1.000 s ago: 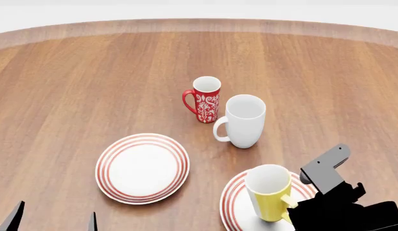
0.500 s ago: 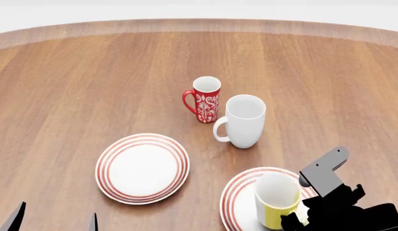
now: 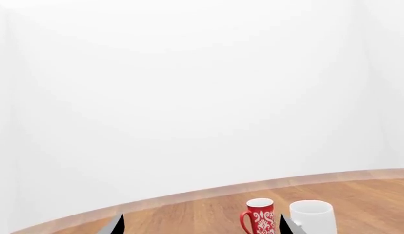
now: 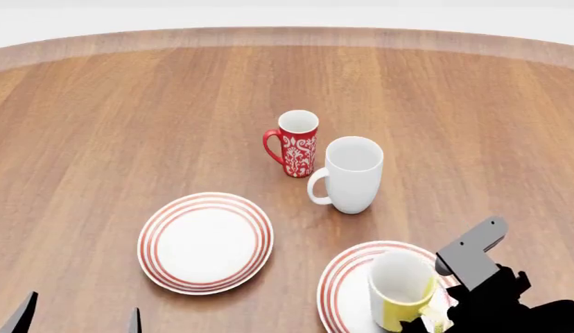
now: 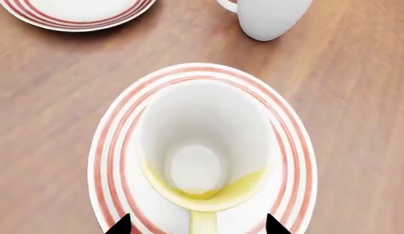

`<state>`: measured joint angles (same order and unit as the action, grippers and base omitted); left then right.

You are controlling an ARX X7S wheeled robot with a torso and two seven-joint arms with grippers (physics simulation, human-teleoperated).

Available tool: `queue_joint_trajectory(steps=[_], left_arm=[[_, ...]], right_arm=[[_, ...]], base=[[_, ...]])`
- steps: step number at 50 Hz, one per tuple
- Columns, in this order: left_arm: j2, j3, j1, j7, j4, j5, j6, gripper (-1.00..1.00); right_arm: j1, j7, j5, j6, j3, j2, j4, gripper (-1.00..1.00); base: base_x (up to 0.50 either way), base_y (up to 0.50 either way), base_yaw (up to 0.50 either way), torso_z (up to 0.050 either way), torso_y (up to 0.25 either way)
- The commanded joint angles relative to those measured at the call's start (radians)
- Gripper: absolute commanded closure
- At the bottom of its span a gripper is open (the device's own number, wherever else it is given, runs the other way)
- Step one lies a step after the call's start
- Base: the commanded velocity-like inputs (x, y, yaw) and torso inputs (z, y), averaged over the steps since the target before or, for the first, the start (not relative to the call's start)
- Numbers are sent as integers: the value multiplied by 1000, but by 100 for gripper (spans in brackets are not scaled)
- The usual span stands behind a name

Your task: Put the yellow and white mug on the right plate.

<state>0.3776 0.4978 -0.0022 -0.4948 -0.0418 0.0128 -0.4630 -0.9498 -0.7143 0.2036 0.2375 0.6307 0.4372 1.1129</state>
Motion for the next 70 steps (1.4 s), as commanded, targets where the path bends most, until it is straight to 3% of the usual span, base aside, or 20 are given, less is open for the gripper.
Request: queue_joint_trajectory(steps=[1,7,27,36,40,45,51,54,63,70], left_arm=[[-15,-20,2,18,-5,-19,-3,-100],[-13,-22,2,14,-11,-18,1,-100],[-12,-23,2,4,-16,-18,3,-100],[-10,-19,5,0,-19,-30,-2,-100],[-12,-23,2,1,-12,-7,6,-100],[-14,-32,-2,0,-8,29,25,-100],[-13,-46,-7,-7,-2,48,25,-100],[-3,-53,-2,-14,-17,38,21,-100],[44,-86,24,-35,-49,5,10,-100],[106,-190,59,-118,4,-45,-41,-100]], right_arm=[[153,19,41,213,-62,124,-399,-100],[271,61,106,316,-117,226,-633,-100],[522,152,250,353,-268,358,-882,-100],[810,283,487,265,-570,393,-1184,-100],[907,383,551,155,-713,297,-1248,-100],[988,385,514,-52,-771,160,-1258,-100],[977,469,501,-165,-808,17,-1237,-100],[967,495,433,-325,-825,-106,-1175,-100],[975,532,452,-531,-916,-271,-1081,-100],[901,668,181,-824,-992,-381,-968,-100]], base=[[0,0,0,0,0],[0,0,0,0,0],[0,0,0,0,0],[0,0,0,0,0],[0,0,0,0,0],[0,0,0,0,0],[0,0,0,0,0],[0,0,0,0,0],[0,0,0,0,0],[0,0,0,0,0]])
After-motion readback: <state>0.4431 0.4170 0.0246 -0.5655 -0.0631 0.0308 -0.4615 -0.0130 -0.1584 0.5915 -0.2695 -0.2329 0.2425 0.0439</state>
